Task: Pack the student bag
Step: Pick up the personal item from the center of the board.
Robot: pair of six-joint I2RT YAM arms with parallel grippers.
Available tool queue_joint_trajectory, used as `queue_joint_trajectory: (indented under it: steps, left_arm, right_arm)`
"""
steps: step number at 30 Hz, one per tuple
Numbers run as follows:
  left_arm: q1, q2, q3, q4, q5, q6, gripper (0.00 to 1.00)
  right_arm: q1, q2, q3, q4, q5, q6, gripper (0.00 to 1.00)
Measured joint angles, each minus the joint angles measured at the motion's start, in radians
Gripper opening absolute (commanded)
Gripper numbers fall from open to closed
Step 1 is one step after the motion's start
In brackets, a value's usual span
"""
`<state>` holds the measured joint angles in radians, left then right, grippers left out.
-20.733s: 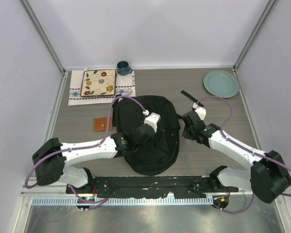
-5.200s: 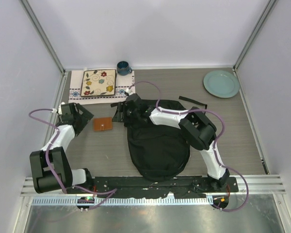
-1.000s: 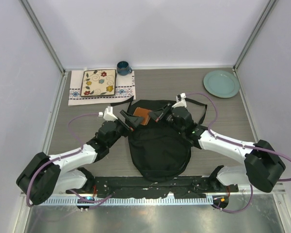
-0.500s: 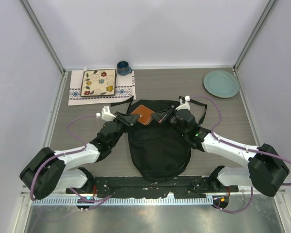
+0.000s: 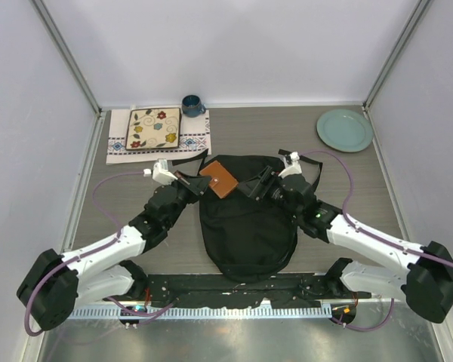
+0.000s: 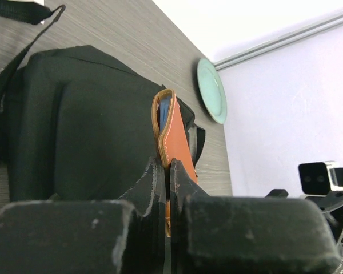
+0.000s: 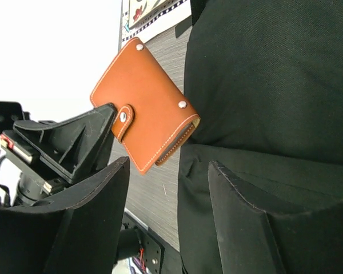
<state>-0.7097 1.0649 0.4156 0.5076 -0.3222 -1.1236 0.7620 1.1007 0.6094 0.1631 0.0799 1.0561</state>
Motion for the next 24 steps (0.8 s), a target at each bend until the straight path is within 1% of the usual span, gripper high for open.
queue_joint_trajectory:
  steps: [3,6,8,11,16,19,24]
  left_arm:
    - [0.008,-0.039,0.031,-0.077,0.006,0.057,0.00]
    - [0.028,-0.072,0.060,-0.148,0.029,0.112,0.00]
    - [0.046,-0.077,0.079,-0.183,0.056,0.143,0.00]
    - [0.071,-0.072,0.112,-0.228,0.126,0.193,0.00]
    - [0.108,-0.022,0.187,-0.262,0.303,0.269,0.00]
    - [0.127,0.014,0.225,-0.266,0.411,0.297,0.00]
    - [0.158,0.048,0.239,-0.258,0.568,0.307,0.00]
  right_arm:
    - [-0.015,-0.048,0.000,-0.051,-0.015,-0.042,0.64]
    - [-0.056,-0.078,0.004,-0.106,-0.034,-0.097,0.64]
    - [-0.096,-0.079,0.016,-0.140,-0.056,-0.127,0.64]
    - [-0.185,-0.055,0.055,-0.180,-0.136,-0.175,0.64]
    - [-0.279,0.033,0.126,-0.187,-0.275,-0.240,0.64]
    - [-0.295,0.051,0.134,-0.180,-0.354,-0.269,0.64]
    - [-0.301,0.051,0.135,-0.145,-0.460,-0.302,0.64]
